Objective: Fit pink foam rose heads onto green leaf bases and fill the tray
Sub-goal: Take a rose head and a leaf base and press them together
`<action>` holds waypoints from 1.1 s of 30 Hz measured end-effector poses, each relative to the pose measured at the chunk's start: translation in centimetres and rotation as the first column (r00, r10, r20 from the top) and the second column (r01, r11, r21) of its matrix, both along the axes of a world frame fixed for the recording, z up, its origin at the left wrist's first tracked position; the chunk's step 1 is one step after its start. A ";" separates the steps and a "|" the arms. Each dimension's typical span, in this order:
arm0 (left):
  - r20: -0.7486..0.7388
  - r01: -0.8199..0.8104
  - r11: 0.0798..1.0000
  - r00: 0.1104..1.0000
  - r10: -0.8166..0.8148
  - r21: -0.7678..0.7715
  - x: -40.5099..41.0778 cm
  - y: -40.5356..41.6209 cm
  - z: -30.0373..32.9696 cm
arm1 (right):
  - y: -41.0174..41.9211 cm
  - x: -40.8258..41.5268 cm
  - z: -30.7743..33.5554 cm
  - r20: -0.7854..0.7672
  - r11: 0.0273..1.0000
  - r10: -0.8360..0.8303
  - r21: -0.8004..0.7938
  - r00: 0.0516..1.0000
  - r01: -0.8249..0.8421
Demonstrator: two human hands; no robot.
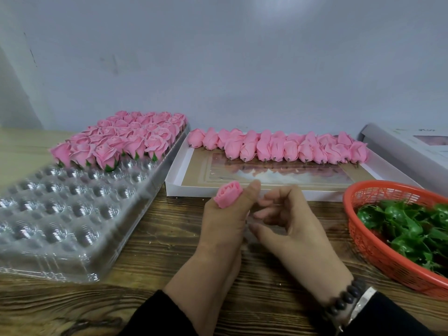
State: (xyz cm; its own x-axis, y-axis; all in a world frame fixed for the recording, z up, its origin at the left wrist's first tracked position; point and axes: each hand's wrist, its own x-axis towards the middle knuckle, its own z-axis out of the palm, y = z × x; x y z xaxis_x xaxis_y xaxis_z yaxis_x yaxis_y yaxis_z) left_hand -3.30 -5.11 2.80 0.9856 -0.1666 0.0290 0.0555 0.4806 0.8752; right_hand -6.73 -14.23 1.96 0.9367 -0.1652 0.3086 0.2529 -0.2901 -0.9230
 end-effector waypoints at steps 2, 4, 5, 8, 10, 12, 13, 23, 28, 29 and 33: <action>-0.047 0.042 0.999 0.998 -0.043 -0.016 -0.2 -0.1 -0.1 | 0.4 0.1 0.0 -0.022 0.999 0.021 0.038 1.000 -0.020; -0.066 0.070 0.997 0.995 -0.072 -0.028 -0.2 -0.2 -0.3 | 0.4 0.2 -0.1 -0.035 1.000 0.013 0.012 0.999 -0.013; -0.061 0.086 0.996 0.994 -0.088 -0.038 -0.3 -0.3 -0.3 | 0.4 0.2 -0.1 -0.041 1.000 0.007 -0.001 0.999 -0.007; -0.033 0.151 0.986 0.988 -0.153 -0.064 -0.5 -0.4 -0.4 | 0.2 0.2 -0.1 -0.040 1.000 0.000 -0.011 0.999 -0.001; -0.030 0.192 0.979 0.980 -0.194 -0.066 -0.3 -0.3 -0.5 | 0.2 0.0 0.1 -0.028 1.000 0.015 -0.004 0.999 -0.016; -0.046 0.238 0.970 0.970 -0.240 -0.041 -0.1 0.0 -0.5 | 0.0 -0.1 0.2 -0.027 0.998 0.058 0.037 0.998 -0.057; -0.052 0.262 0.965 0.964 -0.262 -0.021 0.0 0.1 -0.4 | -0.1 -0.1 0.4 -0.040 0.993 0.088 0.076 0.995 -0.085; 0.135 0.056 0.927 0.984 -0.113 0.372 1.1 1.3 -0.5 | -1.4 0.0 0.3 -0.006 0.995 0.069 0.072 0.998 -0.068; 0.340 -0.069 0.752 0.916 -0.212 0.655 1.4 1.9 -0.3 | -2.0 -0.3 0.3 0.108 0.957 0.128 -0.275 0.986 -0.094; 0.339 -0.069 0.737 0.914 -0.224 0.672 1.4 1.9 -0.3 | -2.0 -0.3 0.3 0.117 0.930 0.170 -0.349 0.978 -0.120; 0.325 -0.048 0.650 0.892 -0.314 0.759 1.5 2.1 -0.1 | -2.0 -0.3 0.6 0.102 0.872 0.256 -0.453 0.961 -0.184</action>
State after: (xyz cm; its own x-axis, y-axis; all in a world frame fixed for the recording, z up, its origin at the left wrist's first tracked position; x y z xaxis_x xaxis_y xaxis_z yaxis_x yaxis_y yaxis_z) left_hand -1.84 -3.02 2.72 0.8740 -0.4378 0.2107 -0.3671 -0.3111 0.8766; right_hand -7.08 -16.18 2.52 0.8679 0.2240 0.4434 0.4853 -0.5731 -0.6603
